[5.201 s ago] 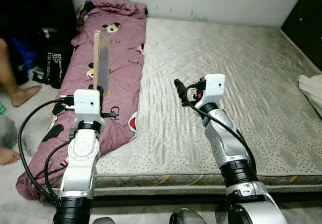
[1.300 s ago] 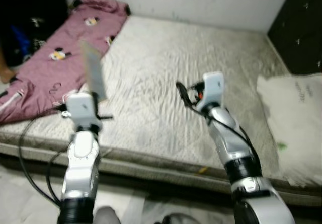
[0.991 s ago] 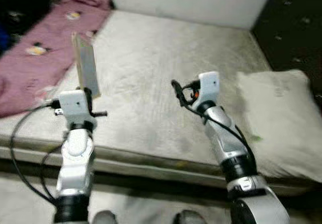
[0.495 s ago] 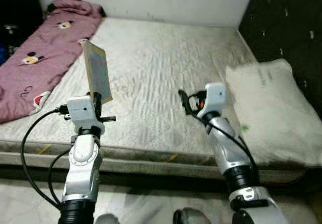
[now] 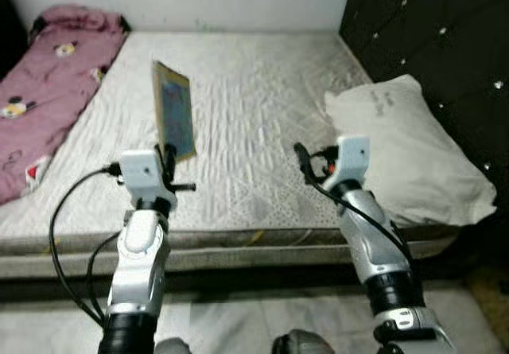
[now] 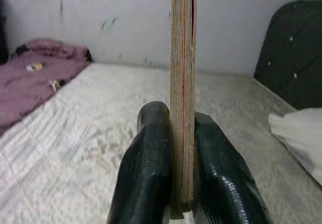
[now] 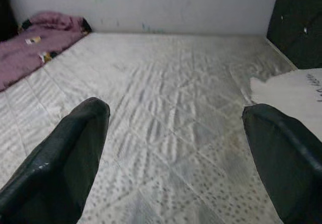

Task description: Clean up the room

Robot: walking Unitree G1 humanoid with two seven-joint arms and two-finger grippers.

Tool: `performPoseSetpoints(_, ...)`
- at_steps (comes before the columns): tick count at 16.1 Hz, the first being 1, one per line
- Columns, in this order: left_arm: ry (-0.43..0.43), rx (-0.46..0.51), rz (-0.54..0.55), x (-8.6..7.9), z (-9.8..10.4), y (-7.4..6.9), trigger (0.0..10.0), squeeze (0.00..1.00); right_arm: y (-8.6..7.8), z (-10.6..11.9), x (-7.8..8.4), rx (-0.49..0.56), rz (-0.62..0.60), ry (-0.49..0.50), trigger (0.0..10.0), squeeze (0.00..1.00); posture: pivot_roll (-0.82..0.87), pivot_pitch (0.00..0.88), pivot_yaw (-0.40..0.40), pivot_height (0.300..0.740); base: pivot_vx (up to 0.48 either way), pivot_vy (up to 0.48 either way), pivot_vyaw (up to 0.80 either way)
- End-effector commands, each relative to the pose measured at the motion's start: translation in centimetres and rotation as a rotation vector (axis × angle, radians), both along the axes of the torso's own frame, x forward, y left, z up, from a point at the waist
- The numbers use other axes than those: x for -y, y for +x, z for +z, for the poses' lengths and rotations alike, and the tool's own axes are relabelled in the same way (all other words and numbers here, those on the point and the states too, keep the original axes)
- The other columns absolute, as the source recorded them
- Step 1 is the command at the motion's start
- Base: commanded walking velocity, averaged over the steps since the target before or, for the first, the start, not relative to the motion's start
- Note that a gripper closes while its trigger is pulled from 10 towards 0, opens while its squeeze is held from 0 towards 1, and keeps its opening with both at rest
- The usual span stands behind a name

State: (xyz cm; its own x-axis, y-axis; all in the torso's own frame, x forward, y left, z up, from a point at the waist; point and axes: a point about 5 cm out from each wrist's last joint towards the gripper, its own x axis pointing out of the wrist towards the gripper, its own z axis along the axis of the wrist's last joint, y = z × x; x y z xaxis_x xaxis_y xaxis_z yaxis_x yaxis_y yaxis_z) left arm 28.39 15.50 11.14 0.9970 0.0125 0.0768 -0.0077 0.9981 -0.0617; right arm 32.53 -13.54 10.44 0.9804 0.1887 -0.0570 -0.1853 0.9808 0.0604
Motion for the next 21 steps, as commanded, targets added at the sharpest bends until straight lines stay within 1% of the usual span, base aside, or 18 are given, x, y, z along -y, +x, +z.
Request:
performPoseSetpoints(1,0.008,0.054,0.002,0.0,1.1,0.0,10.0,0.00,0.2,0.6,-0.4,0.017,0.006,0.002,10.0,0.00,-0.10,0.000,-0.033,0.740,0.000,0.000,0.00)
performPoseSetpoints(3,0.004,0.066,-0.008,-0.2,1.3,0.0,10.0,0.00,0.3,0.7,-0.7,0.019,0.016,0.003,10.0,0.00,-0.10,0.000,-0.038,0.740,0.157,0.000,0.00)
performPoseSetpoints(5,0.001,0.082,-0.012,-0.5,1.6,0.1,10.0,0.00,0.3,0.8,-0.8,0.020,0.024,0.002,10.0,0.00,-0.10,0.000,-0.044,0.740,0.424,0.000,0.00)
performPoseSetpoints(7,0.000,0.076,-0.002,-0.7,1.4,0.0,10.0,0.00,0.3,0.7,-0.7,0.015,0.022,0.004,10.0,0.00,-0.09,0.000,-0.044,0.740,0.480,0.000,0.00)
performPoseSetpoints(10,-0.005,0.071,-0.002,-0.6,1.3,-0.3,10.0,0.00,0.4,1.0,-0.7,0.024,0.016,0.006,10.0,0.00,-0.09,0.000,-0.034,0.740,0.480,0.000,0.00)
performPoseSetpoints(15,-0.004,0.059,-0.011,-0.4,1.5,0.1,10.0,0.00,0.6,1.0,-0.3,0.025,0.001,0.002,10.0,0.00,-0.10,0.000,-0.031,0.740,0.441,0.000,0.00)
performPoseSetpoints(17,0.047,0.027,0.043,-0.5,1.1,0.0,10.0,0.00,0.3,0.8,-0.2,0.020,-0.004,-0.001,10.0,0.00,-0.09,0.000,-0.032,0.740,0.000,0.000,0.00)
performPoseSetpoints(18,0.031,0.008,0.064,-0.6,0.7,-0.2,10.0,0.00,0.3,0.6,-0.3,0.016,-0.007,-0.002,10.0,0.00,-0.09,0.000,-0.031,0.740,0.000,0.000,0.00)
performPoseSetpoints(20,0.009,0.000,0.051,-0.5,0.4,-0.5,10.0,0.00,0.2,0.6,-0.4,0.014,-0.008,0.000,10.0,0.00,-0.08,0.000,-0.030,0.740,0.000,0.000,0.00)
performPoseSetpoints(21,0.018,-0.004,0.067,-0.5,0.4,-0.7,10.0,0.00,0.2,0.5,-0.4,0.011,-0.011,0.001,10.0,0.00,-0.08,0.000,-0.030,0.740,0.000,0.000,0.00)
